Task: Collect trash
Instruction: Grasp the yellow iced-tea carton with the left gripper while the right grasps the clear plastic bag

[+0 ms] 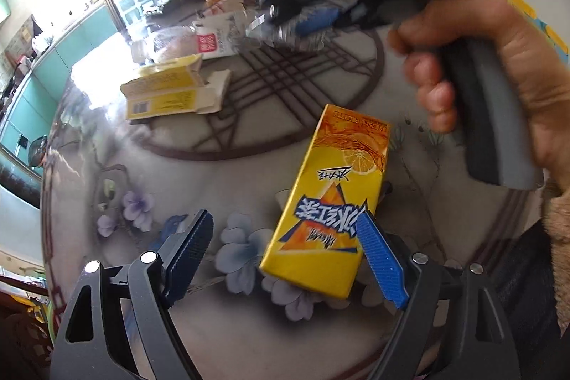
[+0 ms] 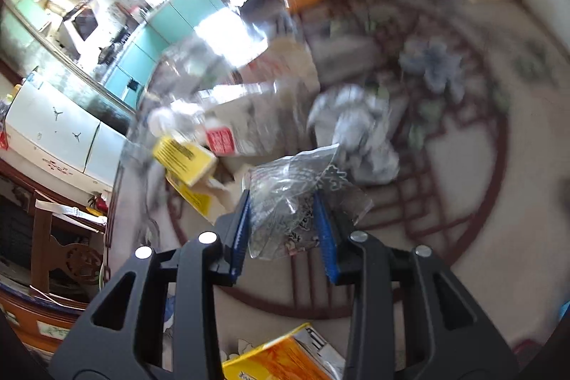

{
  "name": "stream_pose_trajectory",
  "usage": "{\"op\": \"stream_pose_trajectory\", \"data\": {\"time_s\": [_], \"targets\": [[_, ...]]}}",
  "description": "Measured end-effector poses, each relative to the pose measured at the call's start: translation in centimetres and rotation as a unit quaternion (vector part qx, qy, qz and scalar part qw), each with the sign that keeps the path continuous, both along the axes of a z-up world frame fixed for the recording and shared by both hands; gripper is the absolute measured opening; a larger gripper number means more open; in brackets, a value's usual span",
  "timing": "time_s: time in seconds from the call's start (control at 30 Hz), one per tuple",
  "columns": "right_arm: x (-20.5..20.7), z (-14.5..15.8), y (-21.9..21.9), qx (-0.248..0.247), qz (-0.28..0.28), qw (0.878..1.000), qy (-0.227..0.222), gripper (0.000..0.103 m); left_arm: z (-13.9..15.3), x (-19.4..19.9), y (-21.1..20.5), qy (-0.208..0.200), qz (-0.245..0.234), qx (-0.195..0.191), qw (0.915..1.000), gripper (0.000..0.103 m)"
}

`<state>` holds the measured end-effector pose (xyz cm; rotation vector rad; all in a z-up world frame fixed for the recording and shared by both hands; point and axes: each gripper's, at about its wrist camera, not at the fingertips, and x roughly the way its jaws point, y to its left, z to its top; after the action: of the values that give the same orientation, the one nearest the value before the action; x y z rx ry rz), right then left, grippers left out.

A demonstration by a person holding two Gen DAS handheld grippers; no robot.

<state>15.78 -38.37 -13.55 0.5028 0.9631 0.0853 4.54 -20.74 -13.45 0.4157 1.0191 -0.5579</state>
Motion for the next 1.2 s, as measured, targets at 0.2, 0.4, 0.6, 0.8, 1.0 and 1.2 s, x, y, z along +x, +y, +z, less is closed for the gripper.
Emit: {"op": "stream_pose_trajectory", "data": {"time_s": [0.2,0.4,0.6,0.8,1.0,1.2], "targets": [[-0.2,0.5,-2.2,0.025,-0.023,0.999,-0.008,0.034,-0.3,1.4,-1.6,0.02,0.008,-0.022,0.9995,0.081],[-0.6,0.5,-2.6,0.037,-0.031,0.999,-0.008,0.034,-0.5,1.1,-2.5,0.032,-0.025,-0.033,0.9986,0.081],[-0.4,0.2,-2.5,0.04,-0.029,0.999,-0.005,0.034,-2.4,1.3,-2.8,0.055,-0.024,-0.009,0.9981,0.079],[-0.4,0.1,-2.7,0.045,-0.032,0.998,-0.003,0.034,-2.3,2.0,-2.3,0.061,-0.008,-0.033,0.9976,0.063],[-0.4,0.1,-2.6,0.044,-0.032,0.999,-0.002,0.034,-0.7,1.4,-0.7,0.014,0.009,-0.056,0.9983,0.06],[-0.3,0.0,-2.6,0.043,-0.032,0.999,0.0,0.034,1.1,0.5,1.2,-0.015,0.014,-0.059,0.9981,0.06]]}}
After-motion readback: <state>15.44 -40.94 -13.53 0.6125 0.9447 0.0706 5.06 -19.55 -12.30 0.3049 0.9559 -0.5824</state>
